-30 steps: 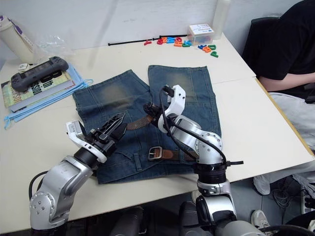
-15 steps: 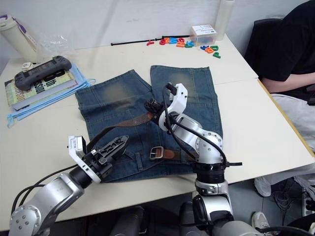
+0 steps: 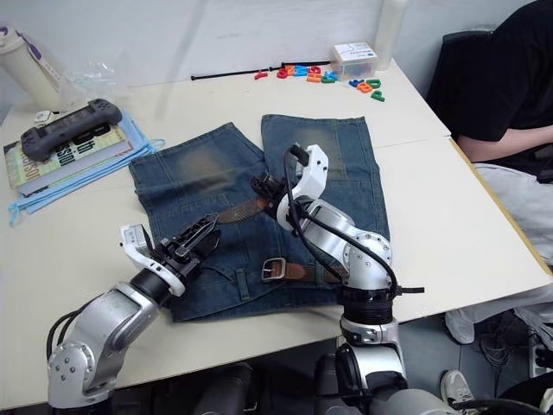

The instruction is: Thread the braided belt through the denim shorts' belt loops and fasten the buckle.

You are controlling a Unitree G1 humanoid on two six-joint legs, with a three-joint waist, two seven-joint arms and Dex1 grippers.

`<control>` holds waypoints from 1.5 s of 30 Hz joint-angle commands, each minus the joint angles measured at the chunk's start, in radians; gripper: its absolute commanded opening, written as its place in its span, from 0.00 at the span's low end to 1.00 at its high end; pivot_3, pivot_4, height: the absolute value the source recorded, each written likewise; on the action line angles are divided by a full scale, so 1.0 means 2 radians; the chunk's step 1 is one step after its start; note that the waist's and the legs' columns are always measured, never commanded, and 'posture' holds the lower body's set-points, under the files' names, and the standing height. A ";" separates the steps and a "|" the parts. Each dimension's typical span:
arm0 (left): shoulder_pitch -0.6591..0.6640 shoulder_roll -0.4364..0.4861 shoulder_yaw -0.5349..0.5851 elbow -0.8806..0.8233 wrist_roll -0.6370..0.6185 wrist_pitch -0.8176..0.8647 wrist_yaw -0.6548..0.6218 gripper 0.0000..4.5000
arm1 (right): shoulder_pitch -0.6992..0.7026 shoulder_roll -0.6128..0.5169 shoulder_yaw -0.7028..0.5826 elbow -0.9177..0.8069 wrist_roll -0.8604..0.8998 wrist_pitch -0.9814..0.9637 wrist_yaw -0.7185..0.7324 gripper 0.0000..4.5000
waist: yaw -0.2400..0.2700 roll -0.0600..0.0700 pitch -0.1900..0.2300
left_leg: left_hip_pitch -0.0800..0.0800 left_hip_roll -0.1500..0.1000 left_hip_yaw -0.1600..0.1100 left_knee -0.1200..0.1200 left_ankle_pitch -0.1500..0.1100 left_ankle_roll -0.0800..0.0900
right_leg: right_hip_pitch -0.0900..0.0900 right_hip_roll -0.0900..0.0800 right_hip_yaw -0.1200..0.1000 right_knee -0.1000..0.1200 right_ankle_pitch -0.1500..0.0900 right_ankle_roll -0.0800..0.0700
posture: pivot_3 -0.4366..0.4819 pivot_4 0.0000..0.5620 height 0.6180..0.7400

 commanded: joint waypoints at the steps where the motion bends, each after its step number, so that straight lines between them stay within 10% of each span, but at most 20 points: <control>1: -0.013 -0.006 0.010 -0.006 -0.006 -0.007 0.006 0.60 | -0.002 0.007 0.000 -0.027 0.012 0.001 0.001 0.00 | 0.000 0.000 0.000 | 0.000 0.000 0.000 0.000 0.000 0.000 | 0.000 0.000 0.000 0.000 0.000 0.000 | 0.48 0.27 0.79; 5: -0.017 -0.016 0.010 -0.008 -0.006 -0.009 0.016 0.60 | -0.001 0.008 -0.001 -0.028 0.012 0.002 0.000 0.00 | 0.000 0.000 0.000 | 0.000 0.000 0.000 0.000 0.000 0.000 | 0.000 0.000 0.000 0.000 0.000 0.000 | 0.48 0.27 0.79; 12: -0.021 -0.025 0.018 -0.006 -0.006 -0.011 0.021 0.02 | -0.002 0.008 -0.002 -0.029 0.011 0.001 0.000 0.00 | 0.000 0.000 0.000 | 0.000 0.000 0.000 0.000 0.000 0.000 | 0.000 0.000 0.000 0.000 0.000 0.000 | 0.48 0.27 0.79; 21: -0.021 -0.019 0.040 0.021 -0.006 0.006 -0.016 0.01 | -0.003 0.007 -0.006 -0.035 0.029 0.008 -0.007 0.00 | 0.000 0.000 0.000 | 0.000 0.000 0.000 0.000 0.000 0.000 | 0.000 0.000 0.000 0.000 0.000 0.000 | 0.48 0.27 0.79; 31: -0.011 -0.016 0.071 0.037 -0.006 0.047 -0.077 0.00 | 0.007 -0.007 -0.034 -0.042 0.061 0.002 -0.035 1.00 | 0.000 0.000 0.000 | 0.000 0.000 0.000 0.000 0.000 0.000 | 0.000 0.000 0.000 -0.001 0.000 0.000 | 0.48 0.27 0.79; 38: 0.034 0.032 0.118 0.055 -0.006 0.111 -0.140 0.00 | 0.045 -0.092 -0.026 -0.089 0.065 0.037 -0.009 1.00 | 0.000 0.000 0.000 | 0.000 0.000 0.000 -0.001 0.000 0.000 | 0.000 0.000 0.000 -0.002 0.000 0.000 | 0.48 0.27 0.79; 45: 0.087 0.082 0.195 0.078 -0.006 0.184 -0.228 0.00 | 0.107 -0.253 0.058 -0.224 -0.028 0.050 0.166 1.00 | 0.000 0.000 0.000 | 0.000 0.000 0.000 -0.001 -0.001 0.001 | 0.000 0.000 0.000 -0.004 0.000 0.000 | 0.48 0.27 0.79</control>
